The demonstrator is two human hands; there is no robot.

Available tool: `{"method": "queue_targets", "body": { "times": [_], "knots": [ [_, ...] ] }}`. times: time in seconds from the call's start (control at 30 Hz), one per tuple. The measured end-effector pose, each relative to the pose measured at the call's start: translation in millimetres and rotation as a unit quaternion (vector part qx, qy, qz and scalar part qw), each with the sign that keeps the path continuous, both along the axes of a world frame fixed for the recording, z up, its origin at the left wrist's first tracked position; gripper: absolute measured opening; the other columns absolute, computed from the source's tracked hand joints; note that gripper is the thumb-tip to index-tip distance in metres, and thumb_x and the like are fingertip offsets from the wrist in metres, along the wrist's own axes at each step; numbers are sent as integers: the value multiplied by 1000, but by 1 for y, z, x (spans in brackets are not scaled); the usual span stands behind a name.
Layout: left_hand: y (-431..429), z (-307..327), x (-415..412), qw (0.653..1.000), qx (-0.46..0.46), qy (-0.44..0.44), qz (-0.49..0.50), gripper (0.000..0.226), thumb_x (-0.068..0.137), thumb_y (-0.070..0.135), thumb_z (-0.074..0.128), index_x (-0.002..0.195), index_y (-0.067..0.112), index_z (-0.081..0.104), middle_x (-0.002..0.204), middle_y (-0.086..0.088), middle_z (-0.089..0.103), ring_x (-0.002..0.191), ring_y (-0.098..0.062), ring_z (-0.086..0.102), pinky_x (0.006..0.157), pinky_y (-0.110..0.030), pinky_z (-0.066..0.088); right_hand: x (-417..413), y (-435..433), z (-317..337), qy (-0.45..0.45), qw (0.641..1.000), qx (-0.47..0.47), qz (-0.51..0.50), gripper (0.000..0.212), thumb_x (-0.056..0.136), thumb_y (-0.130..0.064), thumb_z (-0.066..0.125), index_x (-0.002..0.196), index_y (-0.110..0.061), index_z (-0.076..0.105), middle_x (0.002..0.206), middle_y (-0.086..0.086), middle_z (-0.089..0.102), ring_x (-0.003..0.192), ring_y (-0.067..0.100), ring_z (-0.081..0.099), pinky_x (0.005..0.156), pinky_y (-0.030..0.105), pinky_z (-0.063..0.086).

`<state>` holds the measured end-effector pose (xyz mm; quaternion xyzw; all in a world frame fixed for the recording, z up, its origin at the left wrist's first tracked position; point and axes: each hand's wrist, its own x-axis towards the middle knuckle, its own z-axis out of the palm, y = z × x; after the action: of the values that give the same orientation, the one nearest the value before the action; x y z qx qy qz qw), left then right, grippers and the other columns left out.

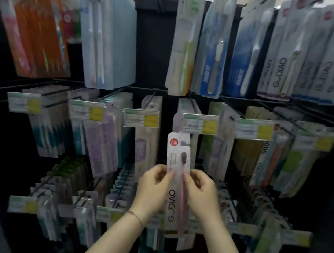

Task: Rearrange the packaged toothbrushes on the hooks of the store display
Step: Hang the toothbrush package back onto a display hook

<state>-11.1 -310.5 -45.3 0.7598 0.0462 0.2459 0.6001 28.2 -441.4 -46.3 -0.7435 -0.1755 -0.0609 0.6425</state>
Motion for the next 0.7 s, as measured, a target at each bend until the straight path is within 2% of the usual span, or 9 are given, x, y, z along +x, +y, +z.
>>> {"method": "queue_targets", "body": {
  "times": [0.07,0.13,0.2,0.3,0.43,0.5,0.57,0.7],
  "knots": [
    [-17,-1,9,1000,3,10,-26,14,99,30,58,91,25,68,75,4,68,64,-13,60,61,-39,53,5,-18,-2,5,1000,-4,-23,11,98,-26,58,92,-26,67,88,-6,71,84,5,66,73,25,52],
    [-36,-2,17,999,4,21,-49,12,98,28,58,92,29,68,80,1,70,65,-15,61,61,-42,55,11,-36,-2,12,999,2,-45,10,98,-27,58,92,-27,66,90,-6,71,87,7,66,73,24,51],
    [-55,-2,24,998,0,25,-64,11,99,25,58,93,26,67,83,-5,69,64,-16,60,60,-42,55,17,-54,-2,11,998,4,-63,11,98,-29,58,91,-27,66,88,-7,71,86,6,67,68,19,48],
    [-85,-2,38,996,-10,41,-80,9,99,24,58,96,19,65,85,-13,68,63,-17,58,59,-38,51,32,-83,-3,5,995,4,-98,14,98,-33,58,90,-26,68,84,-6,72,82,8,69,69,28,54],
    [-124,-5,63,994,-25,61,-87,17,97,26,59,89,12,60,67,-3,56,58,-19,52,56,-38,45,51,-120,-1,0,992,0,-129,23,95,-45,58,84,-26,67,78,-7,71,76,5,67,68,27,53],
    [-145,-5,72,993,-28,59,-95,21,99,21,57,85,5,56,63,-3,52,53,-15,50,52,-31,44,60,-141,0,3,991,-11,-135,26,94,-49,57,85,-27,66,79,-7,71,78,8,68,70,30,54],
    [-164,-5,79,992,-24,54,-110,21,100,19,56,83,7,55,61,-2,52,50,-12,49,48,-28,43,67,-160,0,7,991,-23,-132,26,93,-50,58,86,-27,65,78,-6,71,77,11,68,71,37,57],
    [-204,-6,99,991,-7,53,-120,18,100,25,57,86,15,61,62,5,59,56,-12,54,53,-31,46,82,-202,-1,-6,990,-35,-135,18,94,-44,59,87,-28,65,78,-5,70,75,12,68,73,45,58]
  ]
}}
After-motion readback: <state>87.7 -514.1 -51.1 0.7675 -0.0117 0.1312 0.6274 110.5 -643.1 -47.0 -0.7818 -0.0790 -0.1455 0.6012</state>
